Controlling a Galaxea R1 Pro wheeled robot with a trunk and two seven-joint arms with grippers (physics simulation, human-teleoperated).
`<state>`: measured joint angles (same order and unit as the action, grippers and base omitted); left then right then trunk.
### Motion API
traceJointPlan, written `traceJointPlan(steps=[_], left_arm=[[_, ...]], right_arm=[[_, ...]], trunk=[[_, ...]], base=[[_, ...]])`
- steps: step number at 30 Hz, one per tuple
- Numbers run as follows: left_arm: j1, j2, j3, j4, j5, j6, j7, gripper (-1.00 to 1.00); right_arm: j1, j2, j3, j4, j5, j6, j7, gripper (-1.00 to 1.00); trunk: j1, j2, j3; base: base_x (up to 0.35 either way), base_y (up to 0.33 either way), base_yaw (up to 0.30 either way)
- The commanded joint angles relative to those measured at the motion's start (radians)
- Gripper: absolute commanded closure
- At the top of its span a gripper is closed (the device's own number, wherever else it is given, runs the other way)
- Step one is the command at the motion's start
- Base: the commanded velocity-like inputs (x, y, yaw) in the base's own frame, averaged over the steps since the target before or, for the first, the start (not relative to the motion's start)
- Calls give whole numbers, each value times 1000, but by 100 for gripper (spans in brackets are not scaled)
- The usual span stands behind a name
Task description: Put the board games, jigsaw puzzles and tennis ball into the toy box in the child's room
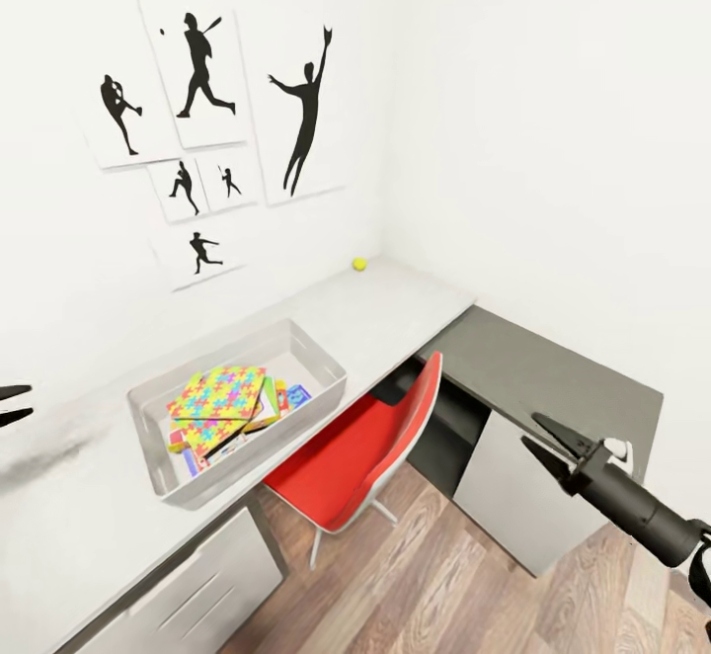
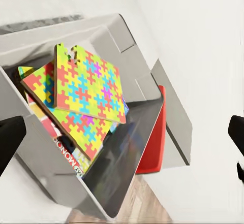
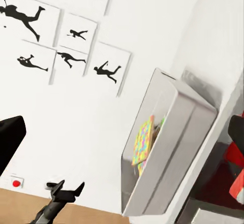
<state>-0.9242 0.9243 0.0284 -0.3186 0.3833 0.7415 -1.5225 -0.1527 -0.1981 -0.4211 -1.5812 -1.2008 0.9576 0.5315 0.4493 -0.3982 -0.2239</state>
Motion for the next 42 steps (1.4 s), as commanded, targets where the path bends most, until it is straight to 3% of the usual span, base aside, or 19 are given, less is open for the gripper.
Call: traceJointPlan(steps=[1,5,6,8,9,12,14,20,31,35,42], left_arm=[[22,0,1,12,-2,-16,-31,-100],[68,1,1,26,-1,-66,-48,-100],[79,2,2,28,0,-77,-48,-100],[85,5,2,29,0,-85,-48,-100],[91,11,1,30,0,-92,-48,-100],[95,18,1,31,0,-97,-48,-100],[96,22,1,31,0,-99,-48,-100],[97,24,1,28,2,-100,-48,-100],[97,33,2,24,1,-98,-48,-100],[97,52,3,23,6,-90,-48,-100],[97,62,2,21,7,-87,-48,-100]], right_arm=[[34,2,1,-1,16,-38,34,-100],[96,5,44,-2,89,-158,121,-100],[109,5,72,-1,135,-205,162,-100],[117,7,100,0,187,-251,200,-100],[125,9,131,0,268,-314,238,-100],[129,10,152,1,347,-361,262,-100],[130,10,158,1,376,-378,271,-100],[131,10,159,3,402,-396,281,-100],[131,9,155,6,408,-392,280,-100],[131,9,156,6,408,-397,282,-100],[131,10,158,6,407,-401,288,-100]], trunk=[[1,-2,-1],[1,-2,2],[1,-2,2],[1,-2,3],[1,-2,3],[1,-2,3],[1,-2,3],[1,-2,3],[1,-2,3],[1,-2,3],[1,-2,10]], base=[[0,-9,-77],[0,-5,-39],[0,-2,-16],[0,-1,-12],[0,-1,-5],[0,0,-3],[0,0,-1],[0,0,0],[0,0,0],[0,0,0],[0,0,0]])
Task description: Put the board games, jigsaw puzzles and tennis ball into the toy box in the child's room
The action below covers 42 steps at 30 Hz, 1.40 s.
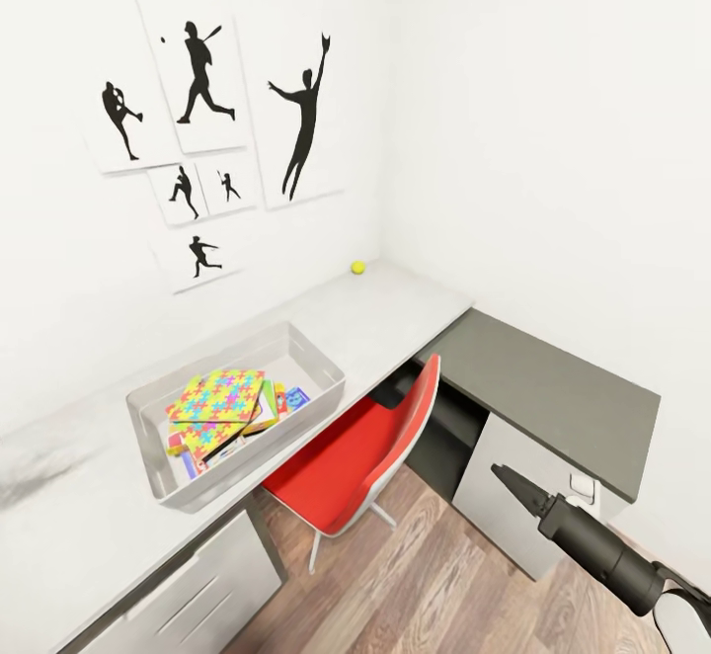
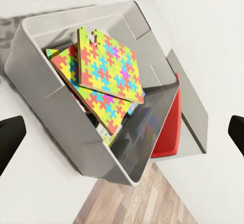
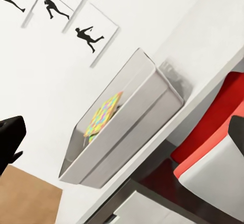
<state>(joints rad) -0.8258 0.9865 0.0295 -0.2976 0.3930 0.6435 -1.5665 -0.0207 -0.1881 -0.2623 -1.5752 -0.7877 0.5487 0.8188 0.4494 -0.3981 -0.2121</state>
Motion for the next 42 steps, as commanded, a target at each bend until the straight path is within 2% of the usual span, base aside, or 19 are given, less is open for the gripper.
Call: traceJointPlan(steps=[1,10,18,26,42], left_arm=[[-1,0,1,0,-2,10,-4,-100],[-1,2,0,-1,-4,10,-4,-100],[-1,2,0,-3,-4,10,-4,-100],[-1,2,-2,-4,-5,9,-4,-100],[-1,3,-3,-9,-5,4,-4,-100]], right_arm=[[-1,0,0,0,-6,7,1,-100],[-1,1,0,0,-4,5,4,-100],[-1,0,0,0,-5,0,14,-100],[-1,-1,0,1,1,-21,61,-100],[-1,-1,-2,6,2,-24,71,-100]], trunk=[[1,-2,0],[1,-2,14],[1,-2,27],[1,-2,40],[1,-2,66]], base=[[0,0,0],[-19,0,0],[-168,0,-41],[-23,0,-120],[-1,0,-148]])
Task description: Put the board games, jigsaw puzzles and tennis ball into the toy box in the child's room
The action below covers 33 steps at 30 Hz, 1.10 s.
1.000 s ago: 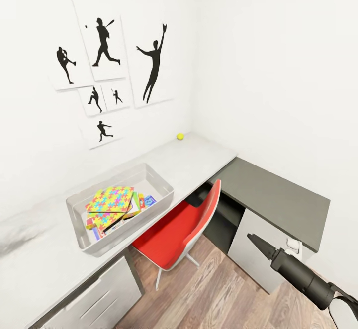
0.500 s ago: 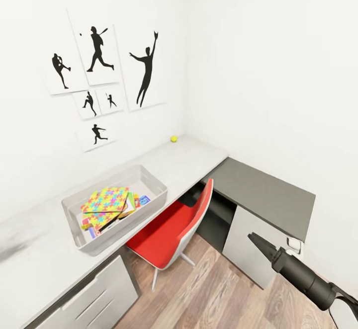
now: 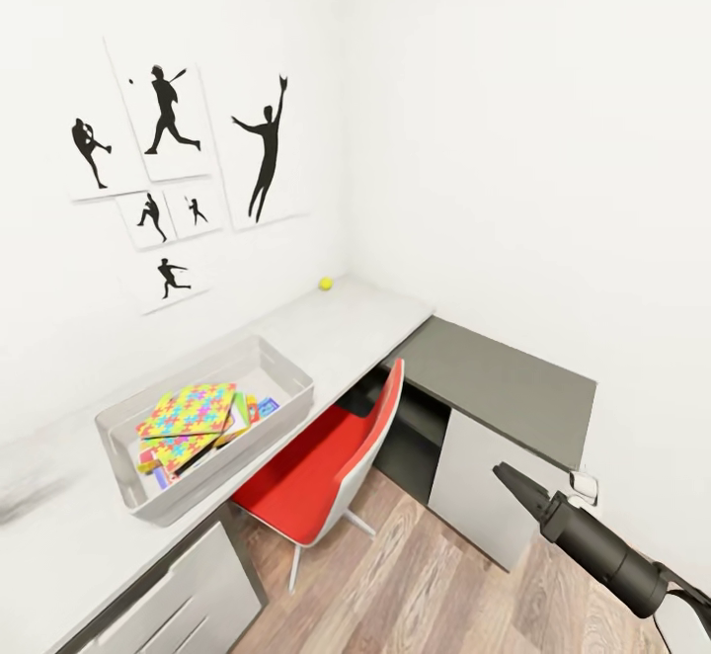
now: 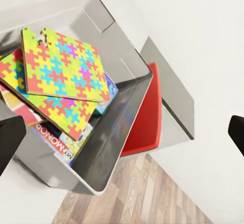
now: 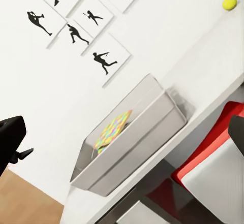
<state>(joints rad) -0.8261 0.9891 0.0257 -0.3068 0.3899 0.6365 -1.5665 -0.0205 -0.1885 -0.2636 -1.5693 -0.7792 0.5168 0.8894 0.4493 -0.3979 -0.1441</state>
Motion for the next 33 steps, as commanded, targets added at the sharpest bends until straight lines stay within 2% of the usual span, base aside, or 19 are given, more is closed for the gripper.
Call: traceJointPlan(steps=[1,6,16,20,23,24,25,26,27,28,29,30,31,32,33], left_arm=[[-1,0,1,0,-2,10,-4,-100],[-1,0,2,0,-2,7,-4,-100],[-1,-1,2,-5,-1,6,-4,-100],[-1,-18,-1,-63,0,15,-4,-100],[-2,-53,-13,-138,0,56,-4,-100],[-3,-77,-18,-196,-2,101,-4,-100],[-4,-90,-20,-230,-3,128,-4,-100],[-6,-116,-23,-306,-6,186,-4,-100],[-7,-129,-24,-346,-8,215,-4,-100],[-9,-157,-25,-427,-14,273,1,-100],[-10,-172,-25,-467,-18,297,25,-100],[-15,-204,-25,-540,-24,335,84,-100],[-19,-223,-25,-572,-26,348,118,-100],[-28,-263,-24,-619,-28,369,188,-100],[-32,-284,-23,-636,-29,376,223,-100]], right_arm=[[-1,0,0,0,-7,8,0,-100],[-1,0,0,1,-7,8,1,-100],[-1,-1,-1,2,-6,8,0,-100],[-1,0,-2,2,-5,7,-4,-100],[-1,0,-2,1,-4,6,-9,-100],[-1,0,-2,1,-3,6,-12,-100],[-1,0,-2,1,-3,6,-13,-100],[-1,0,-2,1,-2,6,-16,-100],[-1,1,-2,1,-1,6,-18,-100],[-1,1,-2,0,0,6,-24,-100],[-1,1,-2,0,1,6,-30,-100],[-1,1,-2,0,6,6,-44,-100],[-1,1,-2,0,8,6,-54,-100],[-1,1,-2,0,14,7,-77,-100],[-1,1,-1,0,16,7,-90,-100]], trunk=[[1,-2,-1],[1,-2,7],[1,-2,23],[1,-2,30],[1,-2,34],[1,-2,36],[1,-2,37],[1,-2,39],[1,-2,40],[1,-2,42],[1,-2,43],[1,-2,45],[1,-2,46],[1,-2,47],[1,-2,48]], base=[[0,0,-155],[0,-120,-156],[0,-283,-156],[0,-306,-132],[0,-307,-107],[0,-307,-96],[0,-307,-86],[0,-303,-59],[0,-297,-47],[0,-276,-30],[0,-264,-24],[0,-242,-15],[0,-227,-12],[13,-189,-8],[25,-172,-6]])
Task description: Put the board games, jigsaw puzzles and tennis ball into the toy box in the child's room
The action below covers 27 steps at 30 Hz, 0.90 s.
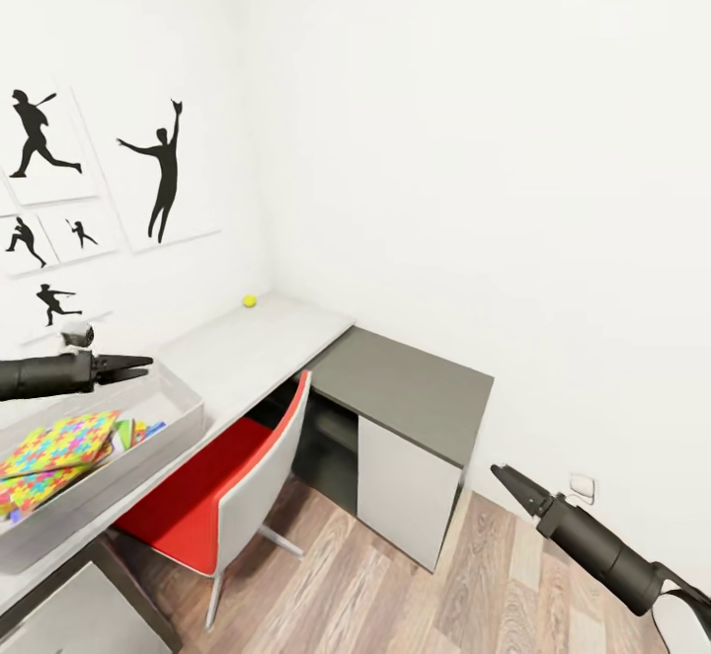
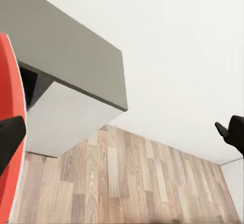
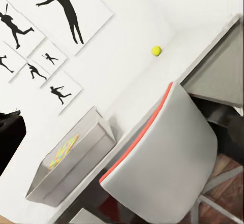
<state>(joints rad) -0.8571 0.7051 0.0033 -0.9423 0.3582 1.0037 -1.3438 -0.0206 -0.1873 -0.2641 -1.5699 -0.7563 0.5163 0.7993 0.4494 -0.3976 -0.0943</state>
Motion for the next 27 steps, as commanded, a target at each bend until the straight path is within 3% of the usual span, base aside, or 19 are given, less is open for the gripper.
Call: traceJointPlan(steps=[1,3,5,9,13,19,23,27], left_arm=[[-8,-44,1,-25,1,20,65,-100],[-15,-125,5,-51,-1,30,170,-100],[-16,-176,3,-59,-3,33,225,-100],[-2,-247,1,-71,-3,35,273,-100],[42,-268,2,-74,-4,31,285,-100],[126,-275,7,-84,1,28,286,-100],[145,-275,10,-89,2,27,284,-100],[154,-271,40,-90,2,27,284,-100]], right_arm=[[-1,0,2,-1,-4,9,-29,-100],[-6,0,7,-5,-1,14,-99,-100],[-10,0,10,-9,0,18,-160,-100],[-13,0,43,-14,1,22,-251,-100],[-14,-1,79,-17,2,22,-281,-100],[-15,-2,92,-18,2,21,-290,-100],[-15,-7,93,-17,2,19,-288,-100],[-15,-6,94,-17,2,18,-288,-100]], trunk=[[1,-2,-2],[1,-2,-1],[1,-2,-1],[1,-2,0],[1,-2,0],[1,-2,0],[1,-2,1],[1,-2,3]], base=[[42,-146,-4],[57,-122,-2],[49,-88,-1],[20,-35,0],[15,-11,0],[41,-128,67],[80,-174,233],[17,-34,272]])
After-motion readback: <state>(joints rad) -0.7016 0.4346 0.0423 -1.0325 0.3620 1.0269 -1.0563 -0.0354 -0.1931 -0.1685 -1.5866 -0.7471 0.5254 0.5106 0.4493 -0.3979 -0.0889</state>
